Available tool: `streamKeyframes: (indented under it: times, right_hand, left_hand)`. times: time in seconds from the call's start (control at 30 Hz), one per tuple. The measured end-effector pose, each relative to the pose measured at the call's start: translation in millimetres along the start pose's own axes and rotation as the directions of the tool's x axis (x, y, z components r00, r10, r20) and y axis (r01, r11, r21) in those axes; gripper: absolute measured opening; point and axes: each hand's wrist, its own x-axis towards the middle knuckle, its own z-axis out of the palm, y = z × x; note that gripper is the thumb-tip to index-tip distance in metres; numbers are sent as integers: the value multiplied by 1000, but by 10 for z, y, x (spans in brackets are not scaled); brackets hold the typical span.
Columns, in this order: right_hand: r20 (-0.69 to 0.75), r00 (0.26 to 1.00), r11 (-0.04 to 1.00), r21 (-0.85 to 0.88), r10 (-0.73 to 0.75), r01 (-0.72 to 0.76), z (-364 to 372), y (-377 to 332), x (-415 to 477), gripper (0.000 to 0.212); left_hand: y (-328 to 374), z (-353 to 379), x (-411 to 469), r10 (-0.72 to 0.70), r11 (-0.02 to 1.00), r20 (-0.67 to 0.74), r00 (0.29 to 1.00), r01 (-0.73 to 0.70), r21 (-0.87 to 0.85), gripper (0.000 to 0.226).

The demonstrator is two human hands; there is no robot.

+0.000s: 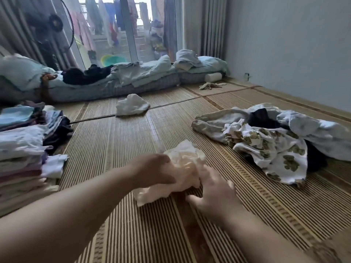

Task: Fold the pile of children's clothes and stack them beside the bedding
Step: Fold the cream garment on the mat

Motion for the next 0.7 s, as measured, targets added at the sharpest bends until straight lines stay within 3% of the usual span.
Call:
streamKeyframes:
  times: [0.07,0.13,0.17,0.27,0.3,0.47,0.6,0.7]
  right_hand:
    - [-60,997,994,90,-56,61,-125,-117,-31,99]
    - [-30,995,983,155,-99,102,-267,-273,-83,97]
    - [-5,993,978,172,-115,114,-328,-353,-114,85]
    - [86,975,946,273,-203,173,-452,-550,-216,19]
    - [105,971,928,333,-215,170,-484,-589,-253,16]
    - [74,973,758,642,-217,120,-742,-688,-402,20]
    - [112,967,567,823,-230,40,-836,-724,-467,39]
    - [143,980,484,873,-142,-57,-708,-737,-434,33]
  left_hand:
    - [68,-263,-324,104,994,4,995,-104,-25,35]
    - [107,-518,-661,171,984,-27,985,-173,-48,11]
    - [138,-650,-834,193,980,-47,980,-195,-40,6]
    - [218,-1017,-1248,145,987,-136,980,-153,-55,18]
    - [236,-1140,-1364,107,992,-167,980,-116,-49,22]
    - [132,-1671,-1813,-53,990,-323,945,92,109,35]
    - [-68,-1826,-1903,-185,970,-402,897,232,72,36]
    - [-106,-1611,-1741,-338,931,-431,837,363,-27,30]
